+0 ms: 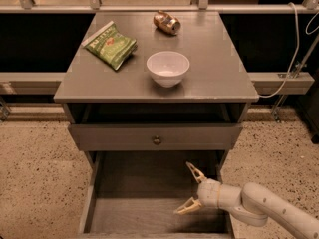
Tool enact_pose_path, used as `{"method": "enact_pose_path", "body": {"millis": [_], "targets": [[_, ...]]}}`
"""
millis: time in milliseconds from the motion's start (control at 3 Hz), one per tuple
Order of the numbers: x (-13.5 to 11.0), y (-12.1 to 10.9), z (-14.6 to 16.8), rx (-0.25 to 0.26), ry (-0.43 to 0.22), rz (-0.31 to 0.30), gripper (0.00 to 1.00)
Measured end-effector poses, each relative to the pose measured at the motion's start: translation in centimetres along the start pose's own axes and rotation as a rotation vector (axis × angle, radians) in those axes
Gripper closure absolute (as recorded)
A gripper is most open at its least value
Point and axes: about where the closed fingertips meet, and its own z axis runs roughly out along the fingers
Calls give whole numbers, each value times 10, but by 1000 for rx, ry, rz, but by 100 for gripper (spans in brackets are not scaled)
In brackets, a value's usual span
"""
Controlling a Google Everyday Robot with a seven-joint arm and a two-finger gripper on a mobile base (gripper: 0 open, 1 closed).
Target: Pick orange from middle drawer and place on counter
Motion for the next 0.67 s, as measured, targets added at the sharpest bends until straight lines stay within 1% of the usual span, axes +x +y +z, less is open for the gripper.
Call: {"method": "enact_pose_path", "body": {"millis": [333, 667], "targets": [[-9, 7, -3, -42, 35, -28, 0], [-31, 28, -24, -108, 137, -38, 0]]}}
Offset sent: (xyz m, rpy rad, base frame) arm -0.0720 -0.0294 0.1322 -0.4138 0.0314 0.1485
